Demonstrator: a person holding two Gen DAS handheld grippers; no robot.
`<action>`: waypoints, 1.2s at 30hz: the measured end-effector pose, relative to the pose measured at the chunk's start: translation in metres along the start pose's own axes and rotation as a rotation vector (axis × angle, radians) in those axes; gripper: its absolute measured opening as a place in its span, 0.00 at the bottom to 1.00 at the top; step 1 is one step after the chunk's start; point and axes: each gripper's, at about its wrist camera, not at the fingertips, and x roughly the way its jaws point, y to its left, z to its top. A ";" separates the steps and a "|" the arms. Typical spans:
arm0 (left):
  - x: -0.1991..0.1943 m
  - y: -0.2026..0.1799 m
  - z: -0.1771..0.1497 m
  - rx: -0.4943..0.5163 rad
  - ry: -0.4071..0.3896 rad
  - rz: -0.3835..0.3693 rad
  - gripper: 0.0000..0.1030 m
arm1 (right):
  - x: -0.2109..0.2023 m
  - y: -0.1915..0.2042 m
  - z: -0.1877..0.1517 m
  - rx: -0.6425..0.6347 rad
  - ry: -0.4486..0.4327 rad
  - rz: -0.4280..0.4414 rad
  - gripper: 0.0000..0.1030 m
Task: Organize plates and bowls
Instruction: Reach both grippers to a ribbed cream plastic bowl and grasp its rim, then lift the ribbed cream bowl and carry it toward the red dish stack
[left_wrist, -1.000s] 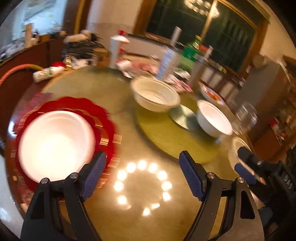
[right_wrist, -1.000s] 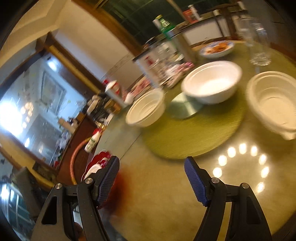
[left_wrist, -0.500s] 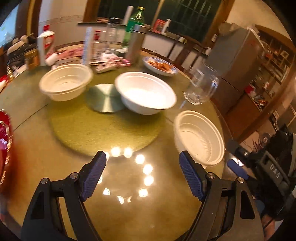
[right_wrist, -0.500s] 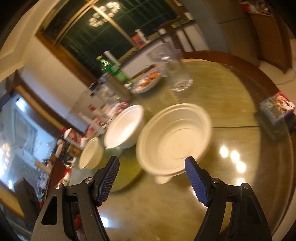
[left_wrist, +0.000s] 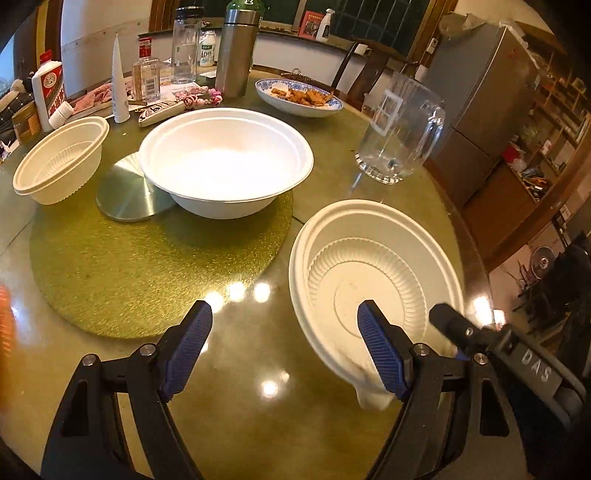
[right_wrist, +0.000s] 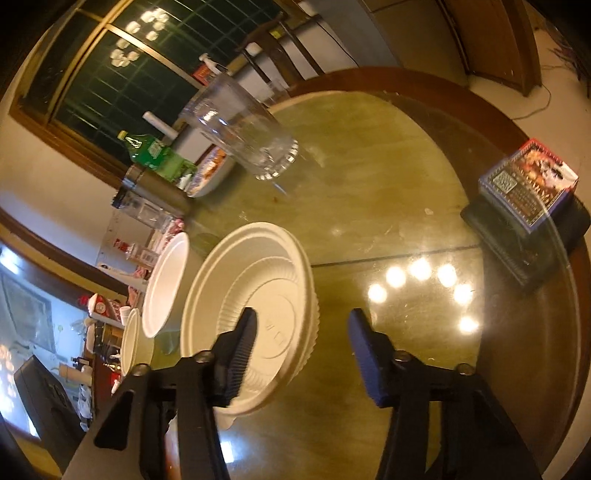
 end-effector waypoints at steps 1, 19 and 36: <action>0.003 -0.001 -0.001 0.010 0.012 0.000 0.73 | 0.003 0.004 -0.001 -0.001 0.006 0.001 0.39; -0.089 0.125 -0.039 -0.051 -0.236 0.150 0.16 | -0.004 0.130 -0.104 -0.305 -0.067 0.156 0.08; -0.102 0.216 -0.054 -0.205 -0.324 0.206 0.15 | 0.027 0.212 -0.182 -0.502 -0.068 0.233 0.08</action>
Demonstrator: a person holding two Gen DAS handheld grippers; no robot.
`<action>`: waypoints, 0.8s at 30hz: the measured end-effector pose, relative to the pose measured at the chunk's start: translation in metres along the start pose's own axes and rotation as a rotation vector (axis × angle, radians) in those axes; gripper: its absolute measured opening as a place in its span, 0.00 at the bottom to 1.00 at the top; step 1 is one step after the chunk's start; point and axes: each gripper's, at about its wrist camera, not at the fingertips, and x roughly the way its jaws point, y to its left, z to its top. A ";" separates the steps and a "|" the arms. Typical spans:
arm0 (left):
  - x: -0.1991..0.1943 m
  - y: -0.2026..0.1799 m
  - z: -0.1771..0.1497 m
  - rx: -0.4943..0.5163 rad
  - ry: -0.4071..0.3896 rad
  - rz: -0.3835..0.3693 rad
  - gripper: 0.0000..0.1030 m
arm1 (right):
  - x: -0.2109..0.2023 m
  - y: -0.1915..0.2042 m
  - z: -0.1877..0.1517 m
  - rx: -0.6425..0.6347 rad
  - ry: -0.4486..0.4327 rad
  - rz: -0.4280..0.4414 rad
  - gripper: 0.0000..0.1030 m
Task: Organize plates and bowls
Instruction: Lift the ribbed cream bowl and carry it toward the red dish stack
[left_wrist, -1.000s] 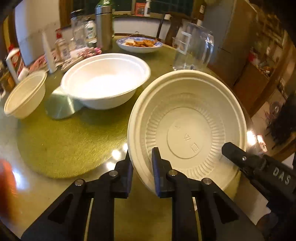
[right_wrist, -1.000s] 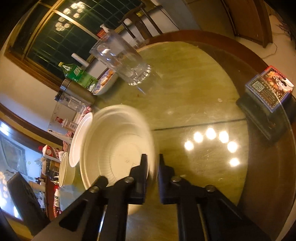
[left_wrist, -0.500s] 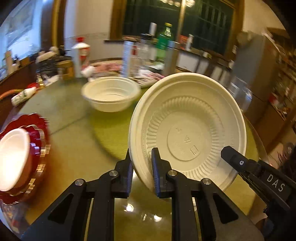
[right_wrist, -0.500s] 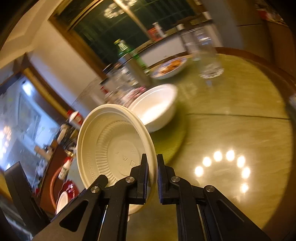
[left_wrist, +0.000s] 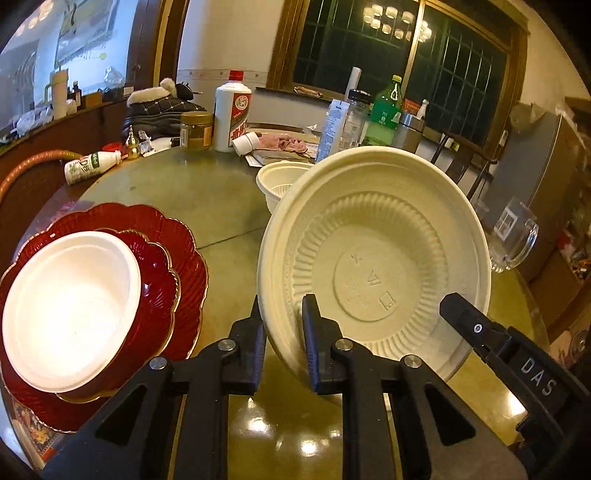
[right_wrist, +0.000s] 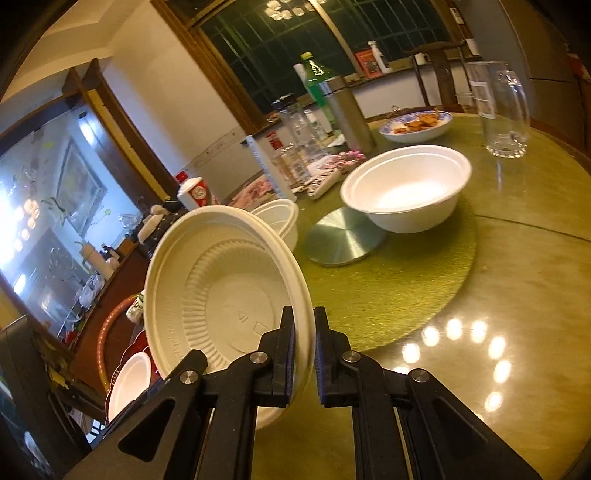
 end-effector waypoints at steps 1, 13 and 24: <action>0.000 0.000 0.000 -0.004 -0.006 -0.003 0.15 | 0.000 0.001 -0.001 -0.011 -0.007 -0.006 0.08; 0.003 0.002 -0.003 -0.004 -0.016 -0.042 0.16 | -0.005 0.000 -0.002 -0.046 -0.046 -0.025 0.09; 0.006 0.000 -0.006 0.029 0.000 -0.007 0.16 | -0.004 0.000 -0.004 -0.055 -0.039 -0.033 0.09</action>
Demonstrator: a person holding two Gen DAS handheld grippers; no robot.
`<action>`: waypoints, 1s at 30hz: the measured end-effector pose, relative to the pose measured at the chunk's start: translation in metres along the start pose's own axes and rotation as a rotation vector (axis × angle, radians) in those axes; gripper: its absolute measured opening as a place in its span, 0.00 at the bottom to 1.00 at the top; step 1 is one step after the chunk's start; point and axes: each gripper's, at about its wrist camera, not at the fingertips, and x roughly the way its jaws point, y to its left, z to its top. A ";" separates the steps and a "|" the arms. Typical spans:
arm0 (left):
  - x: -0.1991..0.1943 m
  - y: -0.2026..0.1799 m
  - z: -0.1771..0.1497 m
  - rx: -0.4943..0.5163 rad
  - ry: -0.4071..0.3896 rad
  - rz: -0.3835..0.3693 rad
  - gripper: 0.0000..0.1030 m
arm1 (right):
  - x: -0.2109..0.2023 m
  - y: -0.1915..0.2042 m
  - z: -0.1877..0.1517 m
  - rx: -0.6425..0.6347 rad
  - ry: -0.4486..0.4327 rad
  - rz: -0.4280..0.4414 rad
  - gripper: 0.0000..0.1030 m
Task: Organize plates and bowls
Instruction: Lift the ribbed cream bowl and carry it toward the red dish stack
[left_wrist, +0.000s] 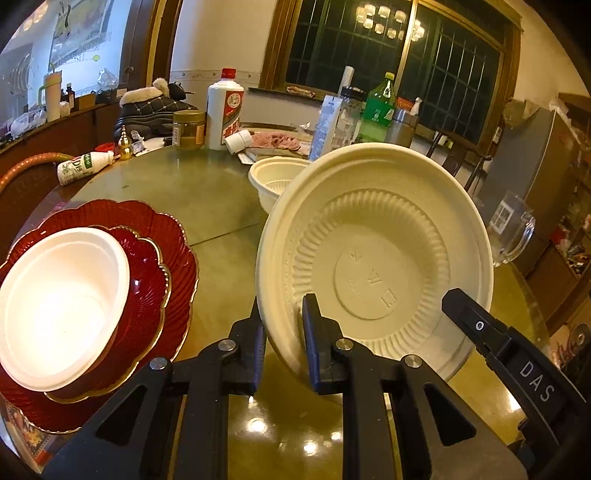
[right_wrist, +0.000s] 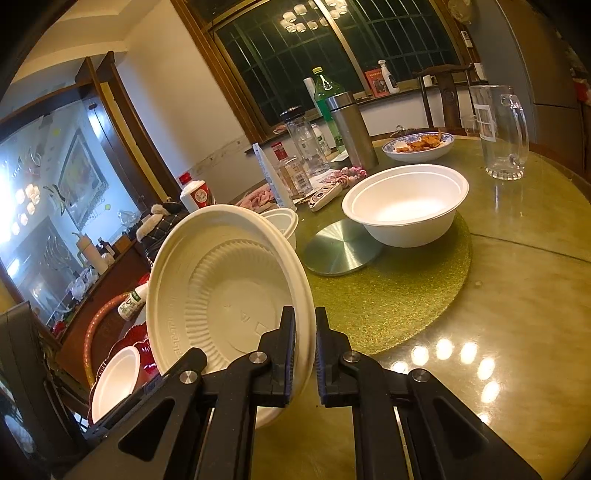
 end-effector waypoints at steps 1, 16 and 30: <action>0.001 -0.001 0.000 0.003 0.005 0.007 0.16 | 0.002 0.000 -0.001 -0.003 0.007 -0.002 0.09; -0.001 -0.004 -0.004 0.034 -0.005 0.017 0.16 | 0.013 -0.015 -0.002 0.041 0.040 0.030 0.09; -0.016 -0.007 -0.006 0.050 -0.098 0.061 0.15 | 0.006 -0.013 -0.002 0.046 0.025 0.074 0.09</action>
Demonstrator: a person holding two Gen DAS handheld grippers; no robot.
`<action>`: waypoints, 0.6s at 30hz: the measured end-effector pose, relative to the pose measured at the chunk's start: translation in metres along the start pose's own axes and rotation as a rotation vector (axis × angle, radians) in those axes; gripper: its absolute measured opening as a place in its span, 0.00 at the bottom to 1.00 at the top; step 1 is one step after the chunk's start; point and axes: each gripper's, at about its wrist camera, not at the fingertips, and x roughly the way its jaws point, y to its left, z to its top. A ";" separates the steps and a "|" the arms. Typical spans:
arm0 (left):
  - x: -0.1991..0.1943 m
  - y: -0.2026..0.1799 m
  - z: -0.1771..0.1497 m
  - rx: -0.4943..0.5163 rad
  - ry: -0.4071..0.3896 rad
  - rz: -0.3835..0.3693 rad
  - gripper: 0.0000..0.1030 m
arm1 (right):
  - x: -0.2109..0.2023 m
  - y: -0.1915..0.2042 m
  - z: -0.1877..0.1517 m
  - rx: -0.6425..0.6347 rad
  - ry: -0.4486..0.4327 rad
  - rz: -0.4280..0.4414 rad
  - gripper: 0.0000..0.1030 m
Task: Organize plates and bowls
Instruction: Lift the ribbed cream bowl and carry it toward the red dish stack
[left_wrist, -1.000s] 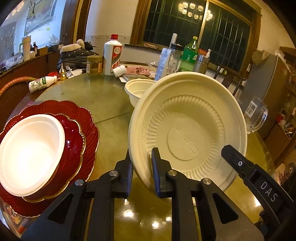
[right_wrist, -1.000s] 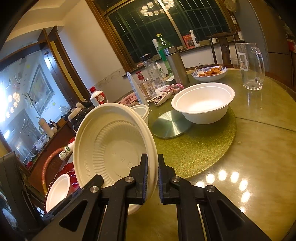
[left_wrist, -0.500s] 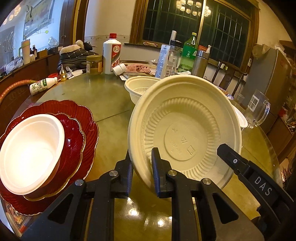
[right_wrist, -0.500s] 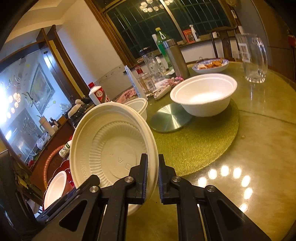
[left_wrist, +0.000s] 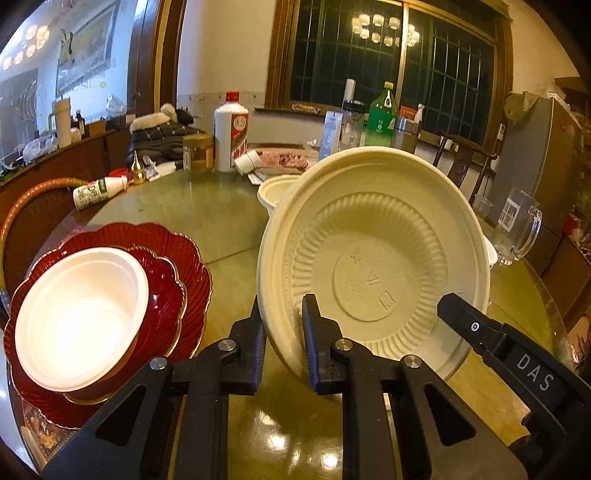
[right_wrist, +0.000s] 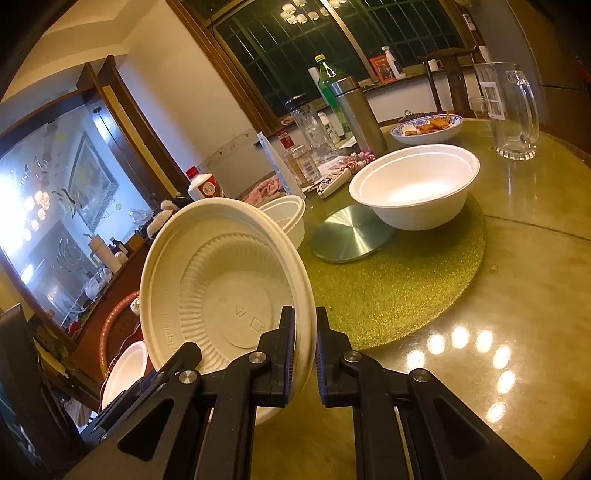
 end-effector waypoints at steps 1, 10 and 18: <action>-0.003 -0.001 0.000 0.004 -0.016 0.002 0.15 | -0.001 0.000 0.000 0.002 -0.003 0.002 0.09; -0.001 -0.001 0.002 0.010 -0.023 0.006 0.16 | -0.003 0.003 0.001 -0.005 -0.020 0.001 0.09; 0.001 0.001 0.003 0.005 -0.015 -0.003 0.16 | -0.003 0.004 0.000 -0.005 -0.021 0.002 0.09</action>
